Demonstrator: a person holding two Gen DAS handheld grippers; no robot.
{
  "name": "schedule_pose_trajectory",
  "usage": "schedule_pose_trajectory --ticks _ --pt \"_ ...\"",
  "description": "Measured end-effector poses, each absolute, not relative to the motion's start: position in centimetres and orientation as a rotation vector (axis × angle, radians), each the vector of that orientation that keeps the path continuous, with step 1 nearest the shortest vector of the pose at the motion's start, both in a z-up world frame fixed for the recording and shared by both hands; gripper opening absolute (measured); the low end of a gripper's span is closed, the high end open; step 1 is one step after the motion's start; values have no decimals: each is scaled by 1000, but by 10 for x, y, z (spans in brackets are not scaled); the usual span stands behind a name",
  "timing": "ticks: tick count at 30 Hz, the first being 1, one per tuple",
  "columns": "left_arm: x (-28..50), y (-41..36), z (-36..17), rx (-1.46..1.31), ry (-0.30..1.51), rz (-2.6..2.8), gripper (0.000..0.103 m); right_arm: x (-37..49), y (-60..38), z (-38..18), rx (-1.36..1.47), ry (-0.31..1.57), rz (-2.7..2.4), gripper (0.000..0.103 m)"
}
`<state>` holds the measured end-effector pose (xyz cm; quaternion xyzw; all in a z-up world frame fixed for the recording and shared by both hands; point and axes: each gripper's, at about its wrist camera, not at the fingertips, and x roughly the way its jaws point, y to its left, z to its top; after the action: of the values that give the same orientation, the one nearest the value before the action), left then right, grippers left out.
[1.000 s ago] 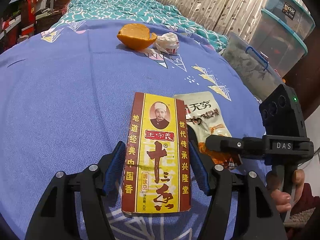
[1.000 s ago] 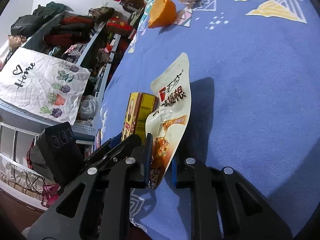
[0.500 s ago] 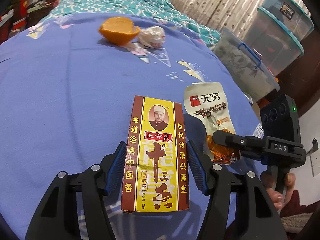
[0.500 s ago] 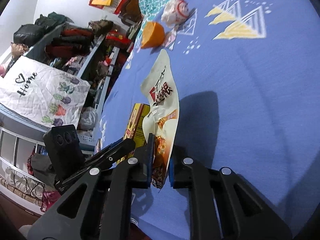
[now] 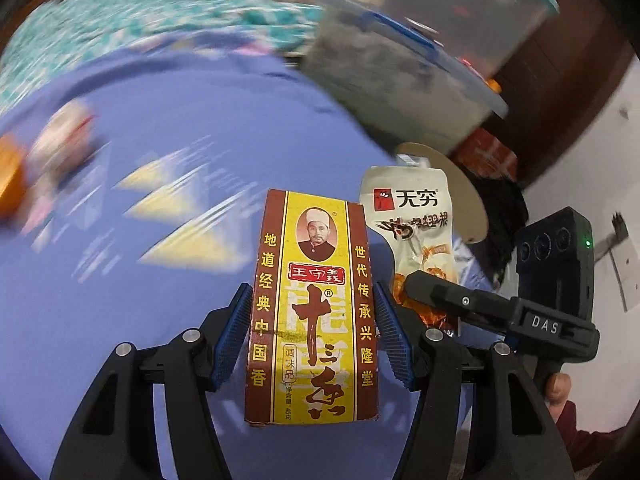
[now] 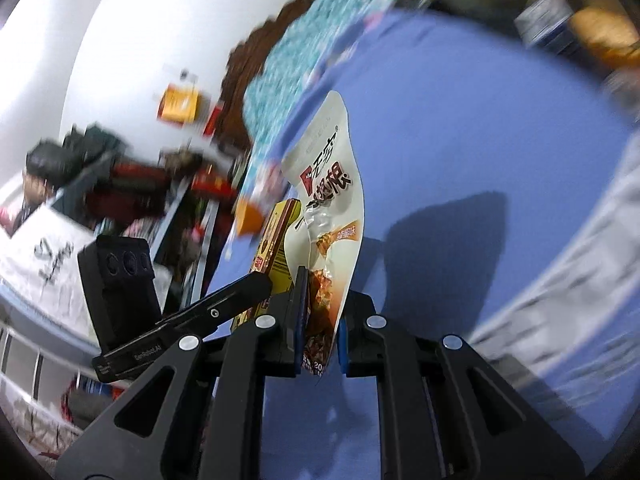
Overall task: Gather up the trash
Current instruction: 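Carry box and wrapper to the beige bin and release both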
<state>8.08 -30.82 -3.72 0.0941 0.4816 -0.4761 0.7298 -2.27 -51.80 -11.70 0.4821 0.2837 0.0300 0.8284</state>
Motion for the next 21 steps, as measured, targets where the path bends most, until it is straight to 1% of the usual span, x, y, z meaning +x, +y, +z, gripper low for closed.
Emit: schedule_pose_trajectory --ticks 1,3,4,6,7,9,11,12,13,14,15,16,17,20,21 --pt "78 -329 -34 230 1053 -1073 57 -23 -518 -117 1023 602 64 15" --pt "73 -368 -30 263 1046 -1122 57 -39 -544 -113 1028 558 5 14" --pt "70 -389 -28 278 1045 -1148 57 -58 -573 -107 1025 509 -68 14" --pt "62 -429 -24 306 1043 -1195 57 -64 -584 -105 1021 493 -97 15" --pt "58 -445 -24 318 1042 -1211 57 -81 -610 -100 1006 459 -170 14" --pt "48 -486 -24 348 1043 -1254 58 -87 -620 -99 1001 450 -197 15" --pt "41 -520 -27 360 1055 -1281 59 -103 -653 -95 976 431 -294 15" --pt "38 -539 -31 360 1069 -1295 65 -104 -661 -96 968 436 -314 15" --pt "37 -554 -35 363 1082 -1299 80 -104 -661 -96 968 436 -314 18" --pt "36 -565 -39 370 1085 -1291 85 -97 -677 -101 929 494 -374 18" --pt "35 -574 -42 378 1084 -1278 87 -93 -680 -104 909 535 -396 18" --pt "36 -583 -47 389 1090 -1263 87 -93 -680 -104 909 535 -396 18" --pt "37 -585 -50 390 1103 -1257 87 -86 -686 -115 871 602 -456 18" --pt "44 -574 -47 352 1107 -1274 87 -89 -687 -118 854 598 -492 18" --pt "46 -568 -43 355 1082 -1265 87 -94 -686 -120 846 579 -518 22"
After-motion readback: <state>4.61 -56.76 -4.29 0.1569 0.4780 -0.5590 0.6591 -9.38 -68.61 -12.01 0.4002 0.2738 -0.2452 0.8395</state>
